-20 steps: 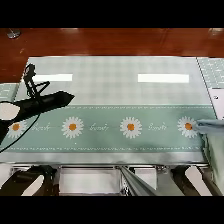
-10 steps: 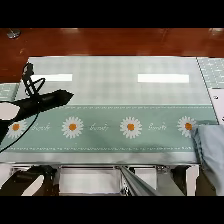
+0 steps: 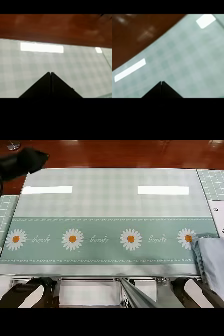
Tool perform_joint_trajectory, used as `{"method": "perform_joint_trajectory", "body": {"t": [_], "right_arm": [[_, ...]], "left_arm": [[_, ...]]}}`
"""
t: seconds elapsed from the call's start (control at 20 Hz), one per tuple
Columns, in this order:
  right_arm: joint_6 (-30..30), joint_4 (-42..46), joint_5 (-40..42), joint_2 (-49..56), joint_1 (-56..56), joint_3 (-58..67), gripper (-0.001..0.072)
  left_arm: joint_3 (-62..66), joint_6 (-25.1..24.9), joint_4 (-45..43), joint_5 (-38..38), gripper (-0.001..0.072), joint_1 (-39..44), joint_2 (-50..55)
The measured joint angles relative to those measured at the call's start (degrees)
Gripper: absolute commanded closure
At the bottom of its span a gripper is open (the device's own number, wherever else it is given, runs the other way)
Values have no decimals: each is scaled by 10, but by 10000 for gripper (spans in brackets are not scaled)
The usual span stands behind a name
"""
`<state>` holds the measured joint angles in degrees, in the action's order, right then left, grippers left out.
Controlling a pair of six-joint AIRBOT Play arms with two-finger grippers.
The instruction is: Fold the shirts.
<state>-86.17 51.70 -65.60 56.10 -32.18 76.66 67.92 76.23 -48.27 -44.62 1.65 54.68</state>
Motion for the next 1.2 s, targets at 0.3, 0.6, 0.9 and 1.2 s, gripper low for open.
{"method": "perform_joint_trajectory", "body": {"t": [0.3,0.6,0.9,1.2], "right_arm": [[-95,319,29,152,374,0,687],[-204,446,-8,226,449,-63,687],[-224,471,-35,234,460,-75,687],[-228,476,-42,236,462,-77,687]], "left_arm": [[3,81,-160,-133,686,46,70],[-60,134,-228,-144,684,33,112],[-70,143,-240,-181,684,28,120],[-71,145,-242,-187,684,28,121]]}}
